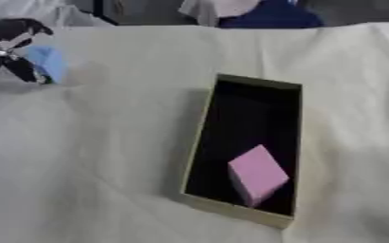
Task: Pick up objects on the table and place them in the box.
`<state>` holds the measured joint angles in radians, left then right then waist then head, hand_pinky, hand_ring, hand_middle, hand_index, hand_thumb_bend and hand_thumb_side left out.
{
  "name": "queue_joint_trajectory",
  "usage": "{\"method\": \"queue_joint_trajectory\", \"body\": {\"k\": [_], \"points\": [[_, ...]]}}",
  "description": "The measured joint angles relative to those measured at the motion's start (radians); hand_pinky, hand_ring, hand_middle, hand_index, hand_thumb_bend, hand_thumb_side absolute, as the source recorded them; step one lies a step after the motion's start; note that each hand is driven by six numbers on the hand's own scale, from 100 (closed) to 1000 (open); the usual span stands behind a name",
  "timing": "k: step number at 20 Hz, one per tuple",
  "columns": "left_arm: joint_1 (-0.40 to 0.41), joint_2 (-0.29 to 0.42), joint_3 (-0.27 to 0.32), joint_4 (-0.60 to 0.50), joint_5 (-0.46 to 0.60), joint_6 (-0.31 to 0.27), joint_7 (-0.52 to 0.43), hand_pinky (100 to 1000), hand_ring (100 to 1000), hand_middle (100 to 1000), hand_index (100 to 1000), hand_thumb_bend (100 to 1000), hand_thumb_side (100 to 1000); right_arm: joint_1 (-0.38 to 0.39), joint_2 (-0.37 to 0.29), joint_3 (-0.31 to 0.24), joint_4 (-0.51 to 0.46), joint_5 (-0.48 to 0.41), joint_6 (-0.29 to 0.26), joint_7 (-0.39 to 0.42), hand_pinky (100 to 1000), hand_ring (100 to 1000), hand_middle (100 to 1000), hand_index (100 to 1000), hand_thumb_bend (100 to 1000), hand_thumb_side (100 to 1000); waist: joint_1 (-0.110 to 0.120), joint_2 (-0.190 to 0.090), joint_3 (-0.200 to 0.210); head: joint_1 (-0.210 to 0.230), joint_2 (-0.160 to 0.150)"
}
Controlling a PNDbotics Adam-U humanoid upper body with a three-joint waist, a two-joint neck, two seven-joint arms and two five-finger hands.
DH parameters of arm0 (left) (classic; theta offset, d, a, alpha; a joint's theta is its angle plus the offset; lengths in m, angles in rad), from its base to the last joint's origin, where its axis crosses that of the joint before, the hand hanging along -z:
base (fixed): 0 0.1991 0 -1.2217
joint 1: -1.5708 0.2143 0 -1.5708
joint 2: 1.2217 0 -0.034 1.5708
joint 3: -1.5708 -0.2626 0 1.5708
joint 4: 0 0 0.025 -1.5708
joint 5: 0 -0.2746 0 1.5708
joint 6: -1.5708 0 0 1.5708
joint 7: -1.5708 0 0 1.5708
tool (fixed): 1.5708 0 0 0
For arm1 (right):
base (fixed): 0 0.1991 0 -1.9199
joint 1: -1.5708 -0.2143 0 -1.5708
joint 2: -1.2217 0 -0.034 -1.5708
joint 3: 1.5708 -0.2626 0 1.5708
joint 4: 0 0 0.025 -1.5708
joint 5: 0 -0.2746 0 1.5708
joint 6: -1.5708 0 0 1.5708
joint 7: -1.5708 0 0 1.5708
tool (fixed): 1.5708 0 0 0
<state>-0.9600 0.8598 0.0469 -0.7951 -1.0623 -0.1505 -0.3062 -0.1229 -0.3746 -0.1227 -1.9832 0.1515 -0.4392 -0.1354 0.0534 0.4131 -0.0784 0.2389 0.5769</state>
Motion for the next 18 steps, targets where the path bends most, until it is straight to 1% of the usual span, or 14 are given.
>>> {"method": "queue_joint_trajectory", "body": {"k": [3,7,8,10,11,12,13,14,17,18], "points": [[-0.004,-0.003,0.001,0.012,-0.032,0.001,0.000,820,862,870,900,549,100,0.000,0.000,0.000,0.000,0.000,0.002,0.004,830,809,614,838,100,863,0.000,0.001,-0.003,-0.002,-0.003],[-0.009,-0.010,0.004,0.025,-0.048,-0.002,-0.001,766,799,818,860,518,100,-0.001,0.000,0.001,0.000,-0.001,0.004,0.008,830,809,614,838,100,863,0.000,0.003,-0.009,-0.006,-0.007],[-0.010,-0.014,0.004,0.029,-0.051,-0.004,-0.002,758,791,807,851,497,100,-0.001,0.001,0.001,0.000,-0.001,0.004,0.009,830,809,614,838,100,863,0.000,0.003,-0.009,-0.008,-0.007],[-0.011,-0.016,0.004,0.032,-0.055,-0.009,-0.006,724,762,773,816,466,100,-0.001,0.001,0.001,0.000,-0.002,0.004,0.009,830,809,614,839,100,864,0.000,0.003,-0.009,-0.014,-0.007],[-0.013,-0.016,0.004,0.034,-0.056,-0.012,-0.008,687,728,737,783,453,100,-0.001,0.001,0.001,0.000,-0.002,0.004,0.010,831,809,614,839,100,864,0.000,0.003,-0.009,-0.018,-0.006],[-0.016,-0.017,0.003,0.036,-0.056,-0.015,-0.010,687,728,737,783,453,100,-0.001,0.002,0.001,0.000,-0.003,0.005,0.011,831,809,614,839,100,864,0.000,0.003,-0.009,-0.022,-0.006],[-0.017,-0.018,0.003,0.036,-0.056,-0.017,-0.012,586,641,647,721,446,100,-0.001,0.003,0.001,0.000,-0.003,0.005,0.012,831,809,614,839,100,865,0.000,0.003,-0.009,-0.026,-0.006],[-0.019,-0.019,0.003,0.036,-0.055,-0.020,-0.012,544,605,609,690,441,100,0.000,0.004,0.001,0.000,-0.003,0.005,0.012,831,809,613,839,100,865,0.000,0.003,-0.009,-0.031,-0.005],[-0.019,-0.019,0.003,0.034,-0.049,-0.031,-0.004,480,551,551,629,429,100,0.000,0.009,0.001,0.000,-0.004,0.007,0.014,831,809,613,839,100,865,0.001,0.003,-0.007,-0.049,0.003],[-0.018,-0.019,0.003,0.031,-0.046,-0.036,0.000,477,549,549,627,431,100,0.001,0.009,0.000,0.000,-0.004,0.008,0.014,831,809,614,839,100,865,0.001,0.003,-0.006,-0.056,0.004]]}}
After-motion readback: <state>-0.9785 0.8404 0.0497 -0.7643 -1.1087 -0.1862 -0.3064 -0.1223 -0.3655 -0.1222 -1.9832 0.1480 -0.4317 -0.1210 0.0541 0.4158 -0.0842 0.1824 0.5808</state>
